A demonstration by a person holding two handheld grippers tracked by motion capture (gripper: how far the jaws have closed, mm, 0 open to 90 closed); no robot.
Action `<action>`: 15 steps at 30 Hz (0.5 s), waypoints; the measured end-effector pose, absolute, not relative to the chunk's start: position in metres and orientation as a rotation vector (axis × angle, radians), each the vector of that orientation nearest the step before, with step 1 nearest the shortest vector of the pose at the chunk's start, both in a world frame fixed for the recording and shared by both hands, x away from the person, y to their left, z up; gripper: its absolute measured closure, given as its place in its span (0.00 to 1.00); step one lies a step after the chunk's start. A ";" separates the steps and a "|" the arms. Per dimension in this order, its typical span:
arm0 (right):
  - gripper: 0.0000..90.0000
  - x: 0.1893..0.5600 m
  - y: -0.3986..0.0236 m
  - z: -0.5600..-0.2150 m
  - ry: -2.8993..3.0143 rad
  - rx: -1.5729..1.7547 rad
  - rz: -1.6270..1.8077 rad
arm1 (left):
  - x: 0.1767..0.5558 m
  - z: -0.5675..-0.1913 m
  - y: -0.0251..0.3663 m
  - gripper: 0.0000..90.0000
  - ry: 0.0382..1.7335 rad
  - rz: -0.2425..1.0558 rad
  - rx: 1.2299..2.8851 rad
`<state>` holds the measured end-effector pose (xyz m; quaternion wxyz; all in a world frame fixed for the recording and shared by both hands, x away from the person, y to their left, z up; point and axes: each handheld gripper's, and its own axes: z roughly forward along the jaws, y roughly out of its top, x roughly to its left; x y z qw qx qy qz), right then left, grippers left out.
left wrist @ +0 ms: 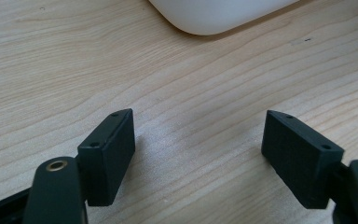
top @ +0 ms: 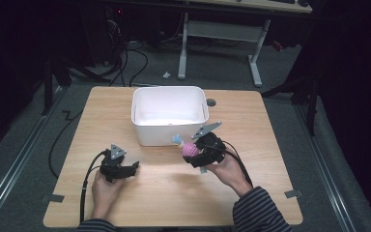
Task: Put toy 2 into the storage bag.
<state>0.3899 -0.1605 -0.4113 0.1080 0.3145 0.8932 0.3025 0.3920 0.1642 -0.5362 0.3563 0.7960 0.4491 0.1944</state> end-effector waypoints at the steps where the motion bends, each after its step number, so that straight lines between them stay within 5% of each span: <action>1: 0.38 0.390 -0.161 -0.408 2.626 0.918 0.888 | 0.392 -0.536 0.164 0.29 1.160 0.502 2.055; 15: 0.38 0.399 -0.188 -0.360 2.525 0.916 0.938 | 0.392 -0.536 0.164 0.29 1.159 0.501 2.056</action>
